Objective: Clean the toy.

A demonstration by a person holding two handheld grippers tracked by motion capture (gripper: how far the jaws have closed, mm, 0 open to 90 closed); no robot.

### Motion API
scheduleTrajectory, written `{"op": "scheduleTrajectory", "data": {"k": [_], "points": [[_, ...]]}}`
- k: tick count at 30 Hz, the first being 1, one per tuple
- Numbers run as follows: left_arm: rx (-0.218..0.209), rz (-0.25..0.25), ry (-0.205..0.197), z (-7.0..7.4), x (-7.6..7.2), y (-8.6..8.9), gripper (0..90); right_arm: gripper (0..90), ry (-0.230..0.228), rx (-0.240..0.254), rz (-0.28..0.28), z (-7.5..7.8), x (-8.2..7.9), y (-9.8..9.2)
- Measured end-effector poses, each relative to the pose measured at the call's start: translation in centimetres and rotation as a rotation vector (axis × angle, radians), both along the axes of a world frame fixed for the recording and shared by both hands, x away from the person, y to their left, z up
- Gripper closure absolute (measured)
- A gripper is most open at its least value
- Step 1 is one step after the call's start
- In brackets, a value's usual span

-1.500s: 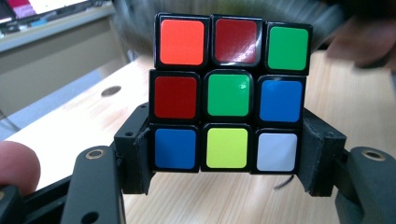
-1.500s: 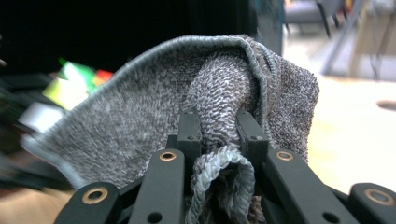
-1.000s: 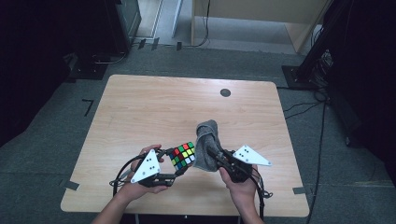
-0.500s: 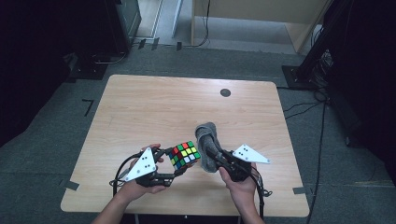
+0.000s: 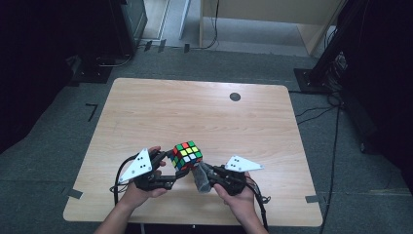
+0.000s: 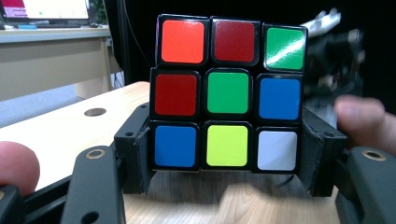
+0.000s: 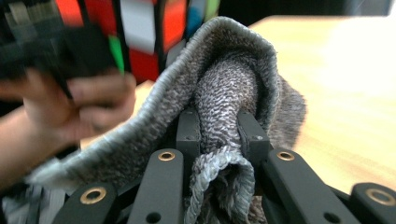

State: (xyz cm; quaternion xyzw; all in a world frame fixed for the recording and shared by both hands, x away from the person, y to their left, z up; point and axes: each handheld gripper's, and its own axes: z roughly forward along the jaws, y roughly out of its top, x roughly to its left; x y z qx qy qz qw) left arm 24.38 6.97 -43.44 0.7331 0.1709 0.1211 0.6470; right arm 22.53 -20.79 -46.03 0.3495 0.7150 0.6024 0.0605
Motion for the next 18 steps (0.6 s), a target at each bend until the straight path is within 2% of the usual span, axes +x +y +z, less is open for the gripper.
{"op": "scheduleTrajectory", "data": {"k": [3, 5, 8, 10, 12, 14, 15, 16, 18], "points": [[0.010, -0.004, 0.007, -0.2, 0.1, -0.2, 34.3, 75.5, -0.057, 0.124, -0.062, 1.3, -0.3, -1.7], [0.014, -0.011, 0.007, -0.3, 0.0, -0.5, 34.3, 75.4, -0.077, 0.160, -0.059, 1.7, -0.5, -2.1], [-0.005, -0.016, 0.016, -0.2, 0.0, -0.4, 34.3, 75.2, -0.071, 0.145, -0.018, 1.4, -0.5, -1.4], [-0.022, -0.012, 0.025, -0.1, 0.1, -0.1, 34.3, 75.3, -0.035, 0.139, 0.018, 0.7, -0.3, -1.0], [-0.043, -0.007, 0.034, 0.0, 0.3, 0.1, 34.3, 75.1, 0.003, 0.089, 0.071, 0.1, 0.0, -0.4], [-0.049, -0.004, 0.039, 0.1, 0.3, 0.2, 34.3, 75.0, -0.007, 0.012, 0.050, 0.1, 0.0, -0.1], [-0.047, -0.005, 0.040, 0.0, 0.3, 0.1, 34.3, 75.0, -0.017, -0.004, 0.029, 0.3, 0.0, -0.2], [-0.042, -0.010, 0.039, 0.0, 0.3, 0.1, 34.3, 75.0, -0.029, 0.018, 0.003, 0.5, 0.0, -0.6], [-0.026, -0.016, 0.037, -0.1, 0.2, -0.1, 34.3, 75.1, -0.055, 0.108, -0.052, 1.3, -0.1, -1.8]]}}
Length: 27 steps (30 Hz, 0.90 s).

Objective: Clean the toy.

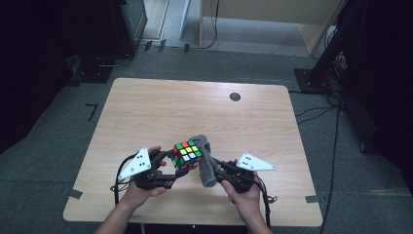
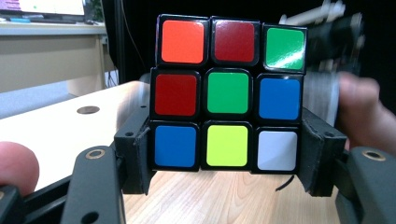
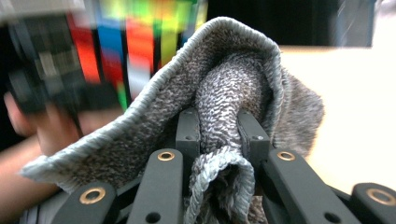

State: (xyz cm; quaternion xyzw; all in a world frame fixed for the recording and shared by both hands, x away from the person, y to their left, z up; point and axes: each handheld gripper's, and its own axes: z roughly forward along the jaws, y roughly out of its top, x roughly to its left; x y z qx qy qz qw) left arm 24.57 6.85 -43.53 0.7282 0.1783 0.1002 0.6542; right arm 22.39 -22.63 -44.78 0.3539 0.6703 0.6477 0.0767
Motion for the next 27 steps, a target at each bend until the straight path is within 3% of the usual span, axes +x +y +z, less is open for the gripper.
{"op": "scheduleTrajectory", "data": {"k": [2, 4, 6, 7, 8, 9, 10, 11, 13, 16, 18, 20, 23, 25, 27], "points": [[0.003, -0.009, 0.003, -0.1, -0.1, -0.2, 34.3, 75.1, -0.039, 0.068, -0.021, 0.7, -0.3, -0.7], [0.006, -0.010, 0.002, -0.1, -0.1, -0.4, 34.3, 74.5, -0.055, 0.077, 0.024, 0.9, -0.5, -0.4], [0.008, 0.003, 0.007, 0.0, 0.1, -0.1, 34.2, 74.6, -0.034, 0.017, 0.058, 0.5, -0.4, 0.4], [0.022, 0.020, 0.003, 0.0, 0.2, 0.0, 34.3, 74.6, 0.014, -0.040, 0.090, 0.2, -0.1, 0.8], [0.051, 0.040, -0.007, 0.0, 0.2, 0.0, 34.3, 74.7, 0.048, -0.126, 0.087, -0.1, 0.2, 1.1], [0.090, 0.062, -0.021, -0.1, 0.3, -0.1, 34.3, 74.8, 0.036, -0.201, 0.028, -0.3, 0.2, 1.2], [0.154, 0.087, -0.043, -0.2, 0.3, -0.4, 34.3, 75.0, 0.033, -0.211, -0.017, -0.4, 0.2, 1.1], [0.228, 0.112, -0.064, -0.5, 0.2, -0.8, 34.3, 75.1, 0.032, -0.179, -0.044, -0.3, 0.1, 0.7], [0.338, 0.121, -0.069, -1.0, 0.2, -1.6, 34.3, 75.2, -0.040, -0.168, -0.111, 0.4, -0.4, 0.3], [0.470, 0.124, -0.056, -1.6, 0.1, -3.2, 34.2, 75.2, -0.160, -0.165, -0.133, 1.8, -1.5, 0.4], [0.567, 0.140, -0.055, -1.9, -0.2, -4.2, 34.2, 74.9, -0.221, -0.201, -0.104, 2.4, -2.3, 1.3], [0.619, 0.146, -0.028, -2.0, -0.3, -5.0, 34.2, 74.3, -0.266, -0.300, -0.062, 2.6, -2.9, 2.8], [0.648, 0.150, -0.006, -1.8, -0.7, -5.7, 34.2, 74.4, -0.309, -0.441, -0.017, 1.8, -3.6, 5.0], [0.656, 0.148, -0.010, -1.4, -0.9, -5.9, 34.2, 74.5, -0.302, -0.480, 0.024, 1.1, -3.8, 5.9], [0.681, 0.157, -0.039, -1.4, -1.2, -6.0, 34.3, 74.9, -0.283, -0.494, 0.045, 0.8, -3.7, 6.2]]}}
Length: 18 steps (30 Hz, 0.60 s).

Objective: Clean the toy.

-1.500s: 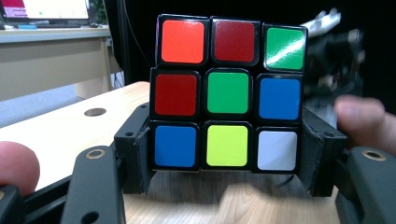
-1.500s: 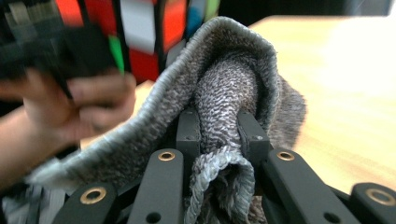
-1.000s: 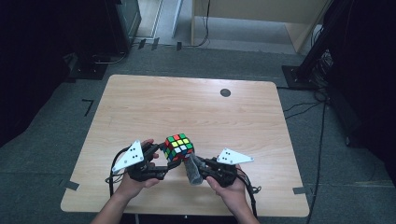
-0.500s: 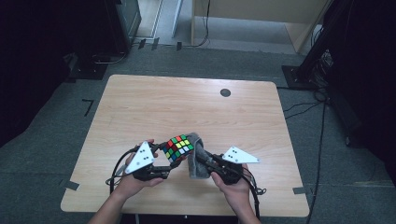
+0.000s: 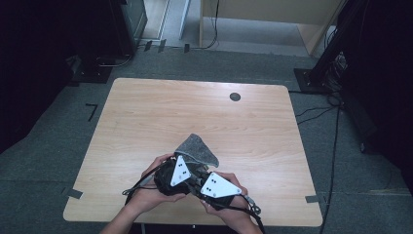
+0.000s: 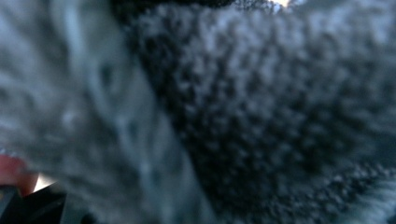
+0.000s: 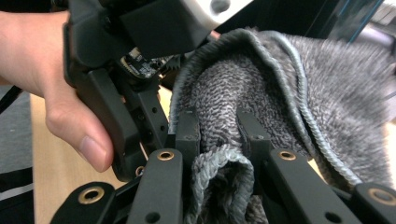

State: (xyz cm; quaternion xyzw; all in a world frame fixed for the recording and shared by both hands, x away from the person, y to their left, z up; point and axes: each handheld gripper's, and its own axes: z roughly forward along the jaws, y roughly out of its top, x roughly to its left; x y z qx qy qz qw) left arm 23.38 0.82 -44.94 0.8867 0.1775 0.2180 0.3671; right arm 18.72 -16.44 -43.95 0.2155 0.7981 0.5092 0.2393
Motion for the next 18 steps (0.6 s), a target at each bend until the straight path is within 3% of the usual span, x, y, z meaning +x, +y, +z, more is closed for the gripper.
{"op": "scheduleTrajectory", "data": {"k": [2, 7, 9, 11, 13, 15, 18], "points": [[-0.026, -0.015, 0.019, 0.1, 0.0, 0.2, 34.4, 75.5, 0.019, 0.007, -0.009, 0.2, 0.4, -0.6], [-0.045, -0.016, 0.032, -0.1, 0.4, 0.5, 34.3, 76.6, -0.007, 0.056, -0.201, 0.9, 1.3, -3.1], [-0.051, -0.006, 0.032, -0.1, 0.5, 0.5, 34.3, 76.3, -0.021, 0.067, -0.170, 0.8, 1.1, -3.0], [-0.057, -0.002, 0.033, 0.0, 0.6, 0.7, 34.3, 75.8, -0.032, 0.077, -0.073, 0.9, 0.4, -2.0], [-0.065, -0.009, 0.031, 0.1, 0.5, 0.8, 34.4, 75.8, -0.063, 0.005, -0.008, 0.6, -0.2, -0.6], [-0.063, -0.019, 0.023, 0.2, 0.4, 0.8, 34.4, 76.2, -0.066, -0.039, -0.024, 0.3, -0.2, -0.2], [-0.076, -0.036, 0.007, 0.2, 0.3, 0.8, 34.4, 76.2, -0.029, 0.028, -0.079, 0.7, 0.7, -1.7]]}}
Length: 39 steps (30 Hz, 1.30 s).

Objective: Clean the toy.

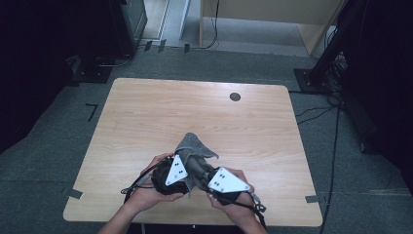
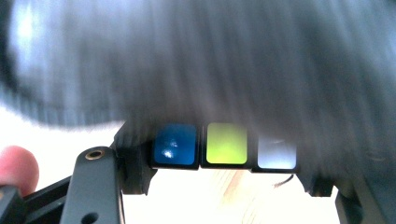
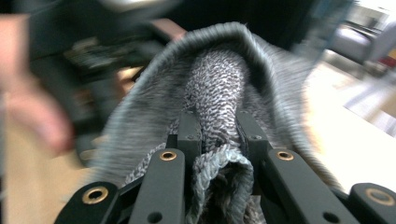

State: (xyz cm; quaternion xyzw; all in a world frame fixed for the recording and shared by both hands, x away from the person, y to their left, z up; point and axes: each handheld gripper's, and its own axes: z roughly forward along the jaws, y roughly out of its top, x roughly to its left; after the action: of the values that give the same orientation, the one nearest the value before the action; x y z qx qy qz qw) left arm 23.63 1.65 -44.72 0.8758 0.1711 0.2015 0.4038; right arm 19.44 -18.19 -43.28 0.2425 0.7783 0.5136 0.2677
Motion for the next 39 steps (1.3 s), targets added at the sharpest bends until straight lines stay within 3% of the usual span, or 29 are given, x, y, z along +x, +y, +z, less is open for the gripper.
{"op": "scheduleTrajectory", "data": {"k": [1, 3, 4, 6, 7, 9, 11, 12, 13, 14, 16, 17, 19, 20, 21, 22, 24, 26, 27, 28, 31, 32, 34, 36, 37, 39], "points": [[-0.015, -0.012, -0.003, 0.0, -0.1, 0.1, 34.4, 76.3, 0.004, 0.038, -0.036, 0.4, 0.2, -0.9], [-0.084, -0.056, -0.015, 0.3, -0.3, 0.5, 34.3, 76.4, -0.007, 0.116, -0.125, 1.0, 0.4, -2.5], [-0.118, -0.073, -0.024, 0.5, -0.4, 0.7, 34.3, 76.4, 0.000, 0.171, -0.132, 1.2, 0.5, -3.2], [-0.169, -0.093, -0.050, 0.8, -0.6, 0.9, 34.3, 76.2, 0.023, 0.254, -0.059, 1.3, 0.7, -3.7], [-0.200, -0.107, -0.050, 1.0, -0.7, 1.2, 34.3, 76.1, 0.041, 0.262, -0.029, 1.2, 0.7, -3.6], [-0.220, -0.112, -0.067, 1.1, -0.7, 1.6, 34.3, 76.1, 0.047, 0.248, -0.036, 1.0, 0.8, -3.3], [-0.271, -0.128, -0.055, 1.2, -0.6, 2.1, 34.3, 76.4, 0.091, 0.223, -0.081, 0.8, 1.4, -3.6], [-0.305, -0.136, -0.041, 1.3, -0.5, 2.3, 34.3, 76.6, 0.103, 0.193, -0.132, 0.6, 1.8, -4.0], [-0.321, -0.141, -0.035, 1.4, -0.4, 2.5, 34.3, 76.6, 0.119, 0.192, -0.165, 0.4, 1.9, -4.5], [-0.323, -0.138, -0.042, 1.5, -0.4, 2.5, 34.3, 76.6, 0.123, 0.222, -0.171, 0.3, 2.0, -5.0], [-0.302, -0.127, -0.056, 1.4, -0.4, 2.4, 34.3, 76.3, 0.100, 0.292, -0.141, 0.7, 1.6, -5.3], [-0.293, -0.121, -0.059, 1.3, -0.4, 2.4, 34.3, 76.1, 0.065, 0.305, -0.107, 1.1, 1.3, -5.0], [-0.314, -0.125, -0.054, 1.4, -0.4, 2.5, 34.3, 75.7, 0.032, 0.312, -0.026, 1.6, 0.7, -4.1], [-0.326, -0.126, -0.051, 1.5, -0.4, 2.6, 34.3, 75.8, 0.037, 0.296, -0.005, 1.6, 0.6, -3.6], [-0.331, -0.123, -0.056, 1.6, -0.4, 2.8, 34.2, 75.9, 0.031, 0.286, -0.018, 1.4, 0.6, -3.4], [-0.350, -0.128, -0.054, 1.7, -0.4, 3.0, 34.2, 76.1, 0.056, 0.282, -0.034, 1.2, 0.9, -3.5], [-0.450, -0.145, -0.034, 2.0, -0.2, 3.8, 34.2, 76.7, 0.101, 0.257, -0.107, 0.7, 1.7, -4.4], [-0.554, -0.153, -0.010, 2.4, 0.1, 4.6, 34.3, 76.9, 0.152, 0.329, -0.148, 0.1, 2.2, -5.6], [-0.578, -0.155, 0.002, 2.5, 0.2, 4.8, 34.3, 76.9, 0.181, 0.395, -0.146, -0.1, 2.3, -6.1], [-0.601, -0.159, 0.019, 2.4, 0.3, 4.9, 34.3, 76.9, 0.189, 0.424, -0.133, -0.1, 2.3, -6.2], [-0.622, -0.150, 0.049, 1.9, 0.5, 4.8, 34.3, 76.6, 0.188, 0.452, -0.013, 0.0, 1.8, -4.8], [-0.646, -0.144, 0.055, 1.8, 0.5, 4.8, 34.2, 76.8, 0.194, 0.448, 0.037, -0.2, 1.7, -4.0], [-0.672, -0.133, 0.070, 1.9, 0.7, 5.1, 34.3, 77.1, 0.211, 0.388, 0.048, -0.8, 1.4, -2.6], [-0.693, -0.114, 0.063, 2.2, 0.9, 5.6, 34.3, 76.4, 0.275, 0.355, 0.108, -1.6, 1.8, -2.0], [-0.702, -0.114, 0.066, 2.2, 0.9, 5.8, 34.3, 76.3, 0.277, 0.312, 0.096, -1.8, 1.9, -1.8], [-0.712, -0.111, 0.065, 2.3, 0.9, 5.9, 34.3, 76.3, 0.259, 0.321, 0.059, -1.5, 2.0, -2.2]]}}
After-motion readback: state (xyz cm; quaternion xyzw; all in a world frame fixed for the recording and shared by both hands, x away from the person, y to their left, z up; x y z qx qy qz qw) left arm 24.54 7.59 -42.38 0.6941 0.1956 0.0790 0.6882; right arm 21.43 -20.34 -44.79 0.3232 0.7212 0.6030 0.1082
